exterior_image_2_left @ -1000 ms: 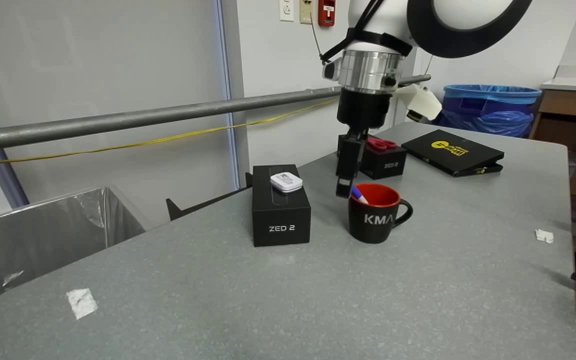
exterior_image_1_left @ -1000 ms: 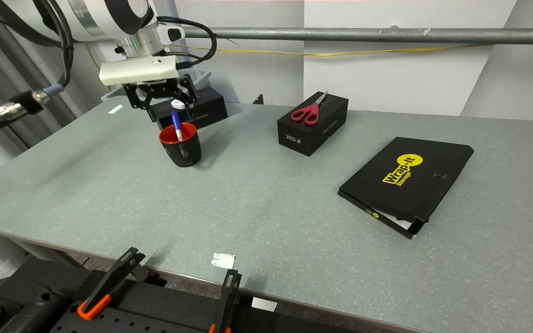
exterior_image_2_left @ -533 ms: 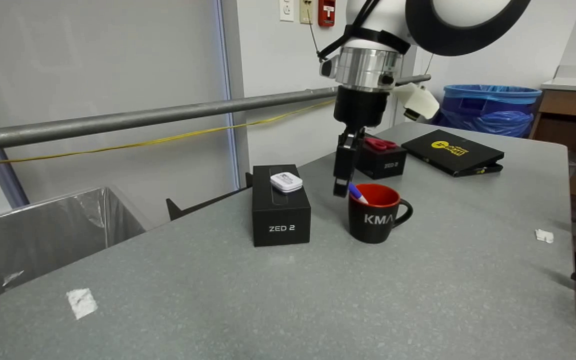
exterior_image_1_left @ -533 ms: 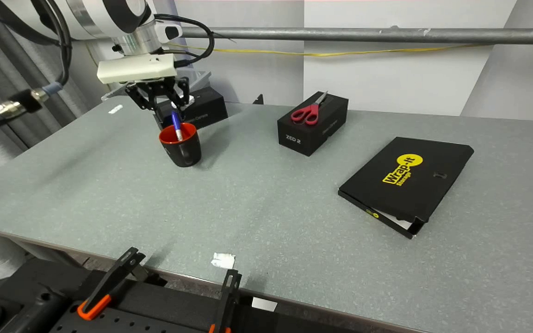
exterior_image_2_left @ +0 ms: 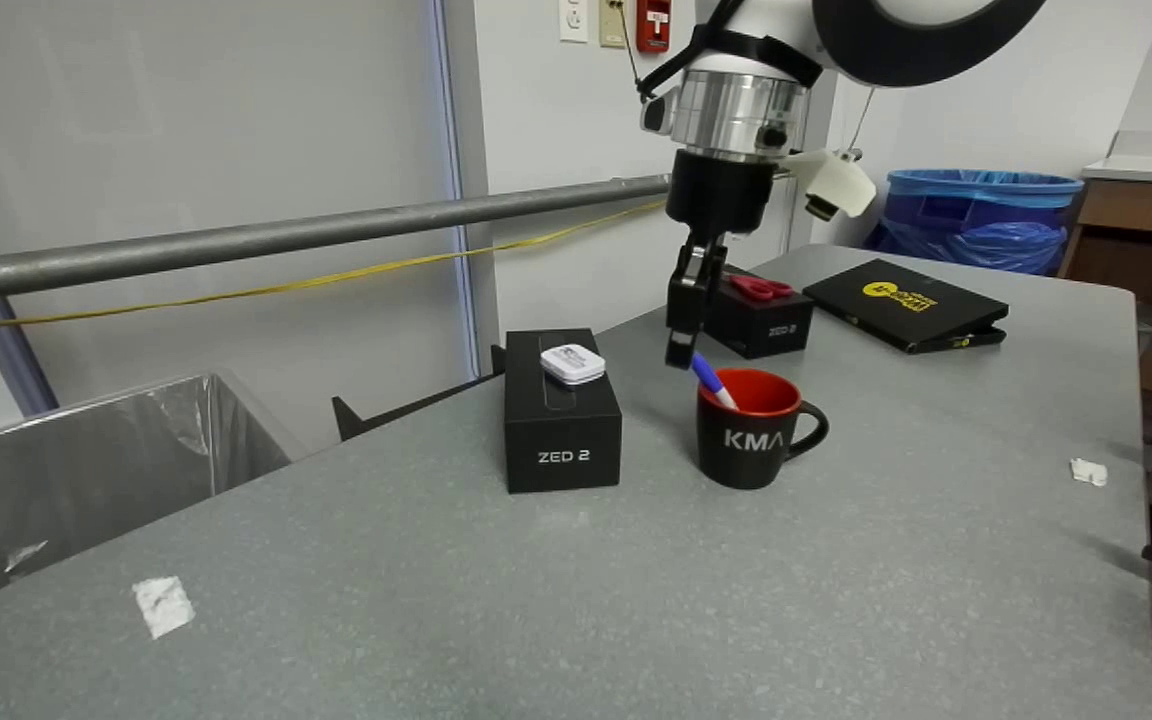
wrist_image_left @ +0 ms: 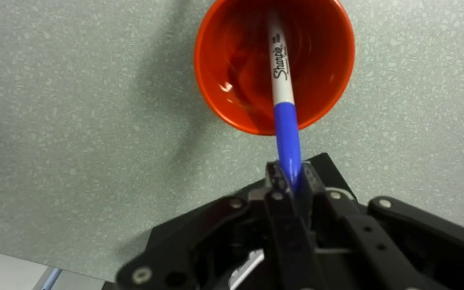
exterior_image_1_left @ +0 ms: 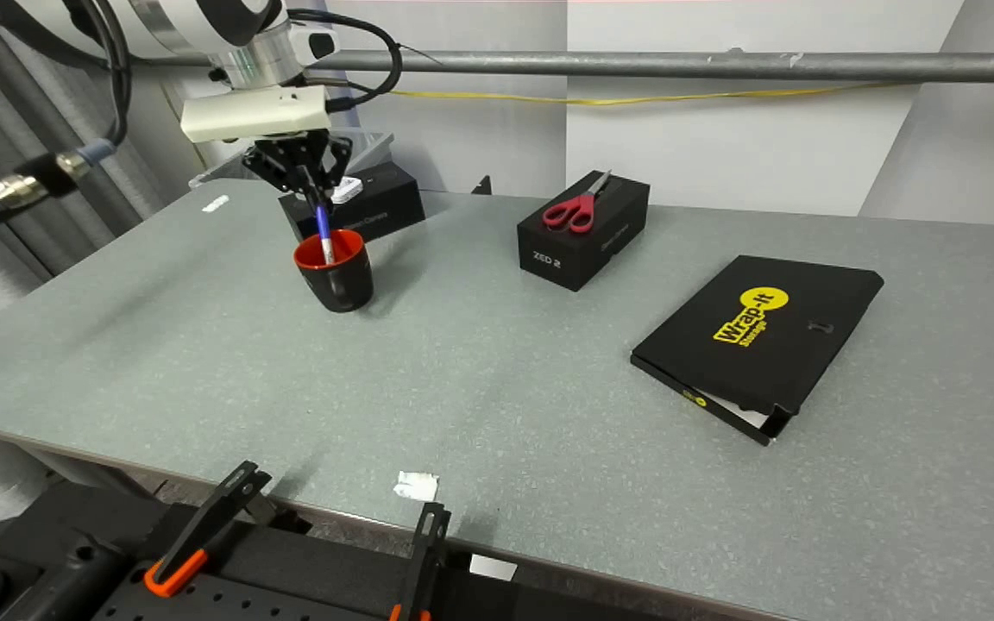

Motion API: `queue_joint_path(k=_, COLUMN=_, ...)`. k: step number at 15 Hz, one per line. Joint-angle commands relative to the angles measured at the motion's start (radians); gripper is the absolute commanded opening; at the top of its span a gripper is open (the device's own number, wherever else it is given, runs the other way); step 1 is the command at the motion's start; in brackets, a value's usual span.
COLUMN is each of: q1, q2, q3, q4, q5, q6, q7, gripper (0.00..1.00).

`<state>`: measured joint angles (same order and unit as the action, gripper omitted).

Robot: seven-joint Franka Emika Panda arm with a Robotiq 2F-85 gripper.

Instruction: Take the marker from the black cup and put it on the table

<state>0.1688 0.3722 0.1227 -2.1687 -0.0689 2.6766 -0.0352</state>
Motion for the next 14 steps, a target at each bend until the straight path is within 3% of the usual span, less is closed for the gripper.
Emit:
queue_joint_path(k=1, q1=-0.015, q2=-0.042, q3=0.005, q4=-0.02, q5=0.014, q6=0.027, q7=0.002, gripper=0.02)
queue_joint_path(k=5, q1=-0.034, q2=-0.158, q3=0.006, q4=-0.052, q5=0.035, q6=-0.02, q7=-0.007, gripper=0.02)
queue_joint_path(k=8, q1=-0.104, q2=-0.264, q3=0.052, q4=-0.055, q5=0.213, q6=-0.1, q7=-0.123, gripper=0.02)
queue_joint_path(k=10, q1=-0.123, q2=-0.304, q3=0.021, q4=-0.028, q5=0.286, q6=-0.204, q7=-0.16, gripper=0.02)
queue_joint_path(k=14, q1=-0.158, q2=-0.237, q3=-0.084, q4=0.036, q5=0.169, q6=-0.347, q7=-0.055, gripper=0.02)
